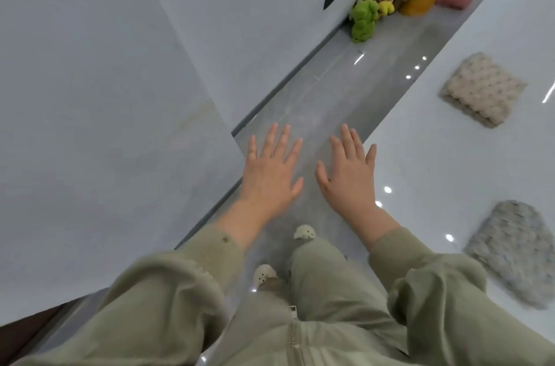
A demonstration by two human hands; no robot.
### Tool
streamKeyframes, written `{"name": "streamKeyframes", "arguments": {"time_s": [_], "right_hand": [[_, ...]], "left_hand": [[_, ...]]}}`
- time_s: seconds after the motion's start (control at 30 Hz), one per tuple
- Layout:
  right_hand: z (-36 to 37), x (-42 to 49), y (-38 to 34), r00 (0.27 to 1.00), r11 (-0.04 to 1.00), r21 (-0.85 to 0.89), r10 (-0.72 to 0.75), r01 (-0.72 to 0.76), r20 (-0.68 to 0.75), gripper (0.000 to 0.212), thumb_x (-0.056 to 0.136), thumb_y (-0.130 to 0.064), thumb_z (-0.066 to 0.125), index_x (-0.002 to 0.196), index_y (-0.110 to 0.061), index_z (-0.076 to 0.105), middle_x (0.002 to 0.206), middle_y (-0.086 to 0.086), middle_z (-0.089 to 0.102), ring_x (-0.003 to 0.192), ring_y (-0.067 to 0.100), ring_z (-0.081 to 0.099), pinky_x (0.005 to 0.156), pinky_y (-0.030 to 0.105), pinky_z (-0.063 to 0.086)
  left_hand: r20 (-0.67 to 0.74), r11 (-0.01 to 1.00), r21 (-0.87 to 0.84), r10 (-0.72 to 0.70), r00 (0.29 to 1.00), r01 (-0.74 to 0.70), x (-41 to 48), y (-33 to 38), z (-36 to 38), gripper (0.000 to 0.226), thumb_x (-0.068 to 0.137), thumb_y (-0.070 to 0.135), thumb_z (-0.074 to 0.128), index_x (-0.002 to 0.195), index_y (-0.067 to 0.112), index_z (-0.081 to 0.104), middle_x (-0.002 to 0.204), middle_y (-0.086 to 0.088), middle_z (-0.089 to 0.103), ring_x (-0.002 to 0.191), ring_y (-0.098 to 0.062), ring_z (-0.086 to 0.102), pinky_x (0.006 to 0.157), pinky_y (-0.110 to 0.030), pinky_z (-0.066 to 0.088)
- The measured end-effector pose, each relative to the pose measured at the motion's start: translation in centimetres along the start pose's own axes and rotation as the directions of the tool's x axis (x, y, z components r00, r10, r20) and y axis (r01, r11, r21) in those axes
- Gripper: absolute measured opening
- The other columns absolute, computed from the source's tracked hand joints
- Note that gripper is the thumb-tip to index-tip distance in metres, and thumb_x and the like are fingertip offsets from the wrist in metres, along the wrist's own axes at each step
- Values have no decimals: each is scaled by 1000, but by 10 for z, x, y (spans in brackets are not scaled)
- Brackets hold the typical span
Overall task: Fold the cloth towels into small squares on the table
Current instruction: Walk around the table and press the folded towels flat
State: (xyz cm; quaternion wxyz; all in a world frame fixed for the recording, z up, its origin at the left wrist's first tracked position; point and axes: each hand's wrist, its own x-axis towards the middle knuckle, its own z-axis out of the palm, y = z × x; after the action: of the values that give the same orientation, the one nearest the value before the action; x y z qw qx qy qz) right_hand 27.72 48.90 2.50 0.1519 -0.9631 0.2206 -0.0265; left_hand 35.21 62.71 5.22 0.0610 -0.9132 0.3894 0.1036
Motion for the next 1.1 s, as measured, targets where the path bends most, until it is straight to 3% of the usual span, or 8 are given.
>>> {"name": "streamKeyframes", "arguments": {"time_s": [0.2, 0.37, 0.57, 0.77, 0.9, 1.1], "right_hand": [[5, 70, 31, 974, 974, -43, 223, -224, -36, 58, 87, -26, 53, 139, -6, 38, 156, 14, 20, 145, 30, 14, 113, 57, 6], [12, 140, 65, 923, 925, 31, 380, -379, -54, 55, 87, -23, 55, 137, -3, 42, 154, 17, 25, 144, 32, 18, 112, 59, 12], [-8, 184, 109, 819, 829, 114, 559, -548, -126, 56, 88, -21, 53, 139, -3, 39, 154, 18, 24, 144, 33, 17, 115, 54, 14], [-31, 181, 154, 666, 680, 92, 732, -727, -146, 58, 87, -23, 52, 140, -3, 36, 152, 19, 27, 143, 34, 18, 113, 54, 17], [-40, 177, 182, 512, 522, 60, 849, -851, -133, 62, 87, -22, 49, 143, -2, 30, 154, 17, 22, 144, 33, 16, 114, 53, 14], [-46, 191, 223, 188, 222, 196, 966, -955, -179, 65, 88, -24, 51, 145, -4, 28, 157, 14, 16, 146, 29, 9, 116, 50, 8]], "left_hand": [[-54, 986, 26, 164, 985, -163, 106, -8, -15, 76, 93, 49, 37, 151, 21, -2, 159, -9, -9, 145, -29, -14, 113, -56, -2], [-5, 957, 84, 278, 961, -277, 207, -4, -24, 78, 93, 45, 40, 151, 20, -6, 158, -9, -14, 144, -29, -17, 113, -55, -4], [56, 862, 88, 496, 866, -499, 290, 31, -49, 75, 95, 42, 40, 151, 19, -4, 158, -10, -13, 144, -30, -15, 113, -56, -4], [53, 693, 93, 714, 698, -715, 343, 109, -64, 73, 95, 44, 38, 151, 21, -3, 158, -8, -12, 145, -28, -15, 114, -54, -3], [84, 508, 123, 850, 519, -852, 382, 155, -73, 73, 95, 45, 36, 151, 21, -4, 158, -7, -13, 145, -27, -16, 114, -54, -4], [192, 195, 101, 958, 212, -976, 454, 214, -68, 76, 93, 46, 36, 151, 19, -5, 158, -11, -14, 144, -31, -15, 114, -53, -4]]}}
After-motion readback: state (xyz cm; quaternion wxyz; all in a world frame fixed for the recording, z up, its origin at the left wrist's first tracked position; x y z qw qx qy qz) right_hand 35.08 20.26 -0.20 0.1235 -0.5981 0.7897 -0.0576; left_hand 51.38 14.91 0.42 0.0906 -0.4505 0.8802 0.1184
